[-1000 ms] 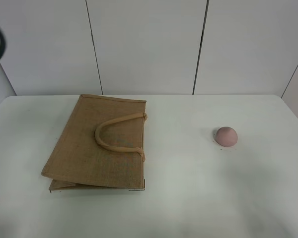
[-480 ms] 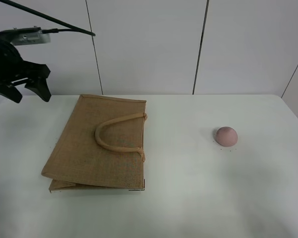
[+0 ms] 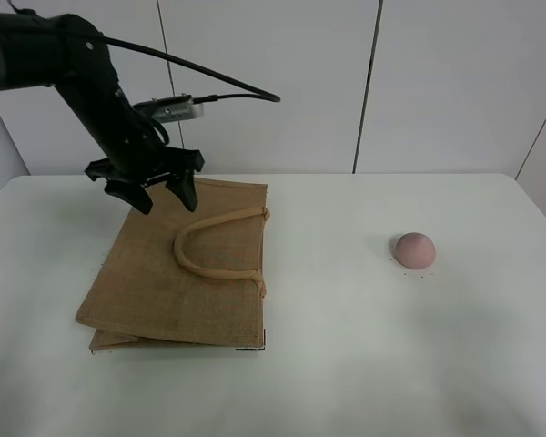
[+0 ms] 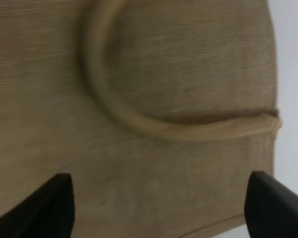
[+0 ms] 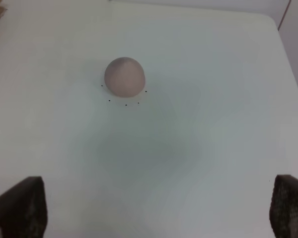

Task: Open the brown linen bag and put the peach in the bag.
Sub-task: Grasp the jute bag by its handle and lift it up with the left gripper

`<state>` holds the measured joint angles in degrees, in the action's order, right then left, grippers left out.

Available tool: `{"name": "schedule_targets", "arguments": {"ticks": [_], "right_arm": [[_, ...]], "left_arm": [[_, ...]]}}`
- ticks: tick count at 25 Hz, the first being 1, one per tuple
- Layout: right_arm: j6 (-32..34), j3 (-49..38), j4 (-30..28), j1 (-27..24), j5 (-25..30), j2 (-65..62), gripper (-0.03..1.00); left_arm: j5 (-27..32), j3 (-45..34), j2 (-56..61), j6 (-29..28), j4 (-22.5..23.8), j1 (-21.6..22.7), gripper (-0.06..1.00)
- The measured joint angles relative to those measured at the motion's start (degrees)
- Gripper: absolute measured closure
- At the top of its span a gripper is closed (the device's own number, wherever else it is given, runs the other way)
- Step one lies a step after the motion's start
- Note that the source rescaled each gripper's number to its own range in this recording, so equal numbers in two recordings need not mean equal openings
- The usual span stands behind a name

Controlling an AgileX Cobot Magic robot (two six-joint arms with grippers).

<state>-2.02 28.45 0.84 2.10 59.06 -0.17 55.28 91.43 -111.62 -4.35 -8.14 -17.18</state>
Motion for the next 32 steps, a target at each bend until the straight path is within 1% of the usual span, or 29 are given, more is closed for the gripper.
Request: {"name": "schedule_targets", "arguments": {"ticks": [3, 7, 12, 18, 28, 32], "right_arm": [[0.0, 0.0, 0.0, 0.0, 0.0, 0.0, -0.03], [0.0, 0.0, 0.0, 0.0, 0.0, 0.0, -0.03], [0.0, 0.0, 0.0, 0.0, 0.0, 0.0, -0.03], [0.0, 0.0, 0.0, 0.0, 0.0, 0.0, -0.03], [0.0, 0.0, 0.0, 0.0, 0.0, 0.0, -0.03], [0.0, 0.0, 0.0, 0.0, 0.0, 0.0, -0.03]], "left_arm": [[-0.6, 2.4, -3.7, -1.9, 2.2, -1.4, -0.06], [-1.2, 3.8, -8.0, -3.1, 4.4, -1.0, -0.06], [-1.8, 3.9, -11.7, -3.2, 4.8, 0.1, -0.06], [-4.3, 3.9, -15.3, -3.2, 4.8, 0.1, -0.06], [-7.8, 3.9, -16.1, -3.2, 4.8, 0.1, -0.06], [-9.6, 3.9, -16.1, -3.2, 6.4, 0.1, -0.06]]}}
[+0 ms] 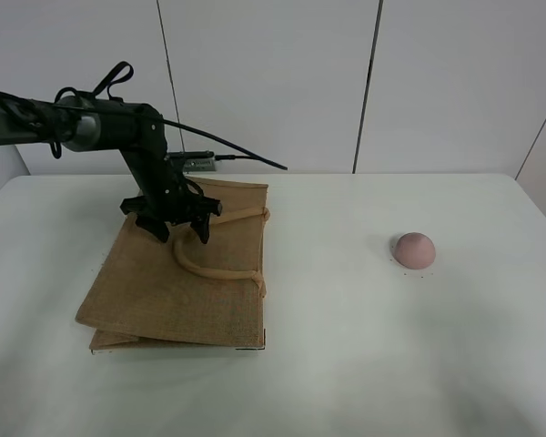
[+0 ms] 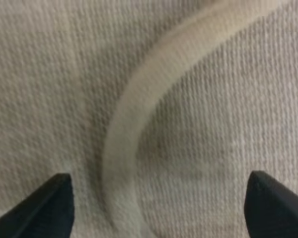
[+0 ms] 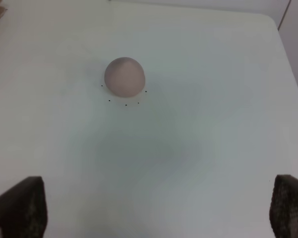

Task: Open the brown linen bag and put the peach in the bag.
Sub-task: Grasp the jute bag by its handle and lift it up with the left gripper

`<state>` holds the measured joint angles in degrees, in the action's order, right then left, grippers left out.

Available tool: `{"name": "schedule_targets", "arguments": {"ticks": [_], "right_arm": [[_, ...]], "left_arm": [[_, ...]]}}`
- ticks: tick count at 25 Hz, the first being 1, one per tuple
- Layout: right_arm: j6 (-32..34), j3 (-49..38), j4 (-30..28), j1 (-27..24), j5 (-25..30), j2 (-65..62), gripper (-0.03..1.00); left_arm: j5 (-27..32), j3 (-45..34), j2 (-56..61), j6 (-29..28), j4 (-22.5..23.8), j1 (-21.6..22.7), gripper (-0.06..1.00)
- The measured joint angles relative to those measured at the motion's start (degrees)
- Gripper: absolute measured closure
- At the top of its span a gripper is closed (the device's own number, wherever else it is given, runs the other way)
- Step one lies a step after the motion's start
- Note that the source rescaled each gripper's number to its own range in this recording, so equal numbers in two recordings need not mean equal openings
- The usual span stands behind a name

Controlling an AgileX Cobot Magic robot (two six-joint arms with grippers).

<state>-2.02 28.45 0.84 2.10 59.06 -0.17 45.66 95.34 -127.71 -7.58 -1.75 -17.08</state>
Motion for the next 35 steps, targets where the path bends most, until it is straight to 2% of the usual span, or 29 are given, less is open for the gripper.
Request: {"name": "schedule_targets", "arguments": {"ticks": [14, 22, 24, 26, 28, 31, 33, 35], "right_arm": [[0.0, 0.0, 0.0, 0.0, 0.0, 0.0, -0.03], [0.0, 0.0, 0.0, 0.0, 0.0, 0.0, -0.03], [0.0, 0.0, 0.0, 0.0, 0.0, 0.0, -0.03], [0.0, 0.0, 0.0, 0.0, 0.0, 0.0, -0.03], [0.0, 0.0, 0.0, 0.0, 0.0, 0.0, -0.03], [0.0, 0.0, 0.0, 0.0, 0.0, 0.0, -0.03], [0.0, 0.0, 0.0, 0.0, 0.0, 0.0, -0.03], [0.0, 0.0, 0.0, 0.0, 0.0, 0.0, -0.03]], "left_arm": [[-0.1, 0.0, -3.0, -0.2, 1.1, 0.5, -0.05], [-0.2, 0.6, -5.0, -0.2, 1.0, 0.5, 0.00], [0.0, 0.6, -5.2, -0.2, 1.3, 0.6, 0.12], [0.2, 0.6, -5.2, -0.2, 1.7, 0.7, 0.29], [0.3, 0.7, -5.2, -0.3, 1.3, 0.7, 0.52], [0.6, 0.7, -4.7, -0.3, 1.4, 0.7, 0.78], [0.8, 0.7, -4.2, -0.4, 1.7, 0.7, 0.89], [1.1, 0.6, -3.5, -0.4, 2.1, 0.7, 0.93]]}}
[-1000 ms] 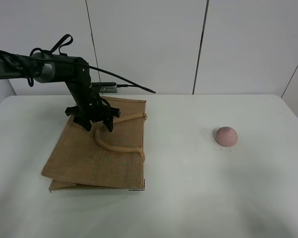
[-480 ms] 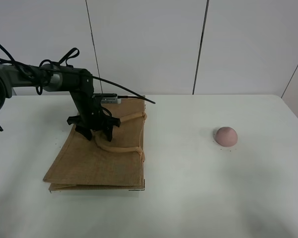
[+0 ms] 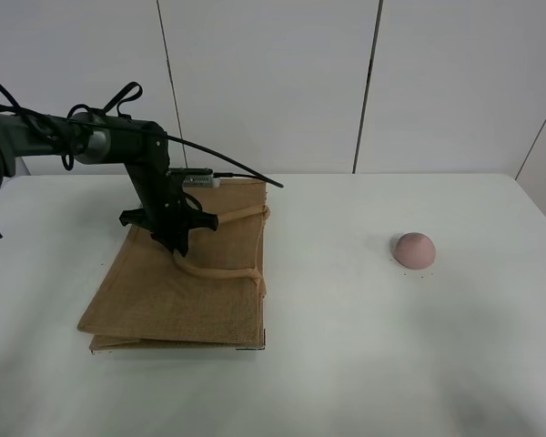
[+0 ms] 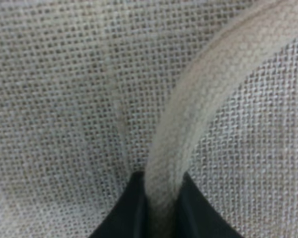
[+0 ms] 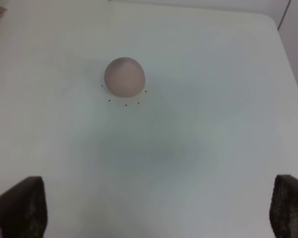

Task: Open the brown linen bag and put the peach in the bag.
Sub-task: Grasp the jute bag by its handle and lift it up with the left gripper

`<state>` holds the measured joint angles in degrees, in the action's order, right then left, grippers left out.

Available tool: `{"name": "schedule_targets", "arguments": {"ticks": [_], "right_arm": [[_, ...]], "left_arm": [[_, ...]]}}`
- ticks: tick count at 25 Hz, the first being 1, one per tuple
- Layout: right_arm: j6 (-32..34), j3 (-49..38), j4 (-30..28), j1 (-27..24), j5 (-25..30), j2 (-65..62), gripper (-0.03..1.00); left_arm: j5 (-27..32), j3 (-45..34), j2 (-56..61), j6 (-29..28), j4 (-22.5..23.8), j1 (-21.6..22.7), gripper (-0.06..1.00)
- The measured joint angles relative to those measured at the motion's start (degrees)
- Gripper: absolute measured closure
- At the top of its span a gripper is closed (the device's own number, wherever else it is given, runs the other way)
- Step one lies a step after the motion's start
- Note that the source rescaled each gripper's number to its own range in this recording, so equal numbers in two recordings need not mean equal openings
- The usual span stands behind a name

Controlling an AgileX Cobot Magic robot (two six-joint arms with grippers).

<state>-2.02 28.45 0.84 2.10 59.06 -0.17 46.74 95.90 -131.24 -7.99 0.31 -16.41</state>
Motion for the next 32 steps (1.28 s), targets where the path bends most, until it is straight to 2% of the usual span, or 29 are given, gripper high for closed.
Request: {"name": "schedule_targets", "arguments": {"ticks": [9, 16, 22, 26, 32], "right_arm": [[0.0, 0.0, 0.0, 0.0, 0.0, 0.0, -0.03], [0.0, 0.0, 0.0, 0.0, 0.0, 0.0, -0.03], [0.0, 0.0, 0.0, 0.0, 0.0, 0.0, -0.03], [0.0, 0.0, 0.0, 0.0, 0.0, 0.0, -0.03], [0.0, 0.0, 0.0, 0.0, 0.0, 0.0, -0.03]], "left_arm": [[4.7, -0.1, 8.0, 0.0, 1.0, 0.0, 0.93], [10.9, 1.2, 16.9, 0.8, 2.8, 0.0, 0.94], [20.3, 13.7, 18.9, 2.9, 2.7, 0.0, 0.94], [20.4, 21.3, 19.7, 4.2, 1.8, 0.0, 0.94], [20.5, 23.5, 23.1, 4.8, -1.2, 0.0, 0.94]]}}
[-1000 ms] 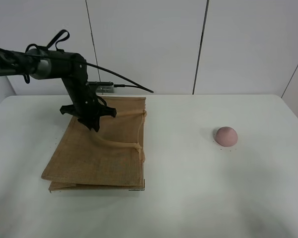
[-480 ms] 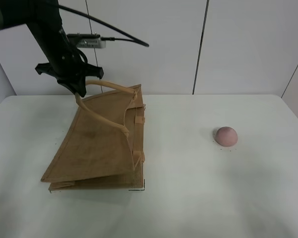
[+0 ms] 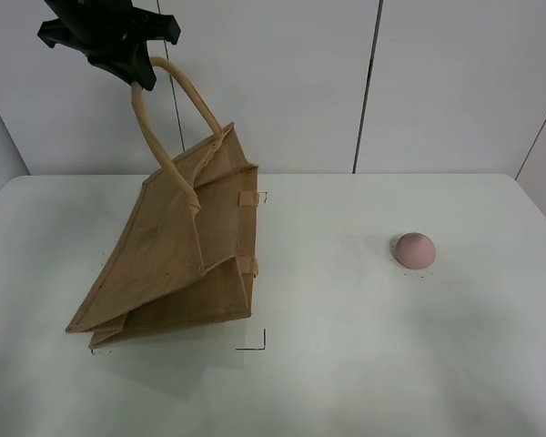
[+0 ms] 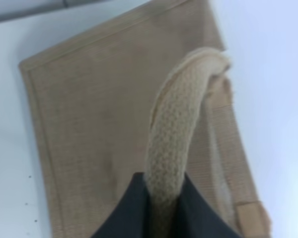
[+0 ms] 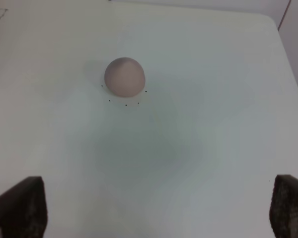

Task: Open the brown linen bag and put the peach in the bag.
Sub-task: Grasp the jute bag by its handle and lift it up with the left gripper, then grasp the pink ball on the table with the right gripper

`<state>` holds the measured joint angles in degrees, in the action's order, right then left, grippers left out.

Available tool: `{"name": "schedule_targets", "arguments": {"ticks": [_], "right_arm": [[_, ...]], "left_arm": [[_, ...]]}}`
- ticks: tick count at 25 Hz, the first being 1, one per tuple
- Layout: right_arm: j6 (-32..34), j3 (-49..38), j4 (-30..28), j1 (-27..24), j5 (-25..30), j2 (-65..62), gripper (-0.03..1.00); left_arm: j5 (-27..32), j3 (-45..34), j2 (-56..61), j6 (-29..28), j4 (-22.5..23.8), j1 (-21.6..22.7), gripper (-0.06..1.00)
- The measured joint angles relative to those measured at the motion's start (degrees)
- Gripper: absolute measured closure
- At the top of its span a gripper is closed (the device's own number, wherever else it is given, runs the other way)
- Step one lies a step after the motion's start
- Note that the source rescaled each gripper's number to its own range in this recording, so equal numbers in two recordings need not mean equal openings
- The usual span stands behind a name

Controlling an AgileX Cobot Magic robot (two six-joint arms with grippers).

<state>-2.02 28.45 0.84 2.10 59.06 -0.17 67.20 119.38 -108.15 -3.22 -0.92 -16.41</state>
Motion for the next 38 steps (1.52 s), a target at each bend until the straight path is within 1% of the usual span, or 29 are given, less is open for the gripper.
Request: {"name": "schedule_targets", "arguments": {"ticks": [10, 23, 29, 32, 38], "right_arm": [[0.0, 0.0, 0.0, 0.0, 0.0, 0.0, -0.03], [0.0, 0.0, 0.3, 0.0, 0.0, 0.0, -0.03], [2.0, 0.3, 0.5, 0.0, 0.1, 1.1, -0.03], [3.6, 2.4, 0.5, 0.0, 0.1, 7.8, -0.03], [2.9, 10.4, 0.5, 0.0, -0.2, 32.2, -0.03]], "left_arm": [[0.0, 0.0, 1.4, 0.5, -4.6, 0.0, 0.94], [0.0, 0.2, 3.2, 1.1, -4.8, 0.0, 0.94], [0.0, 0.2, 3.2, 1.1, -4.9, 0.0, 0.94], [0.0, 0.2, 3.2, 1.1, -5.8, 0.0, 0.94], [0.0, 0.2, 3.2, 1.3, -6.2, 0.0, 0.94]]}}
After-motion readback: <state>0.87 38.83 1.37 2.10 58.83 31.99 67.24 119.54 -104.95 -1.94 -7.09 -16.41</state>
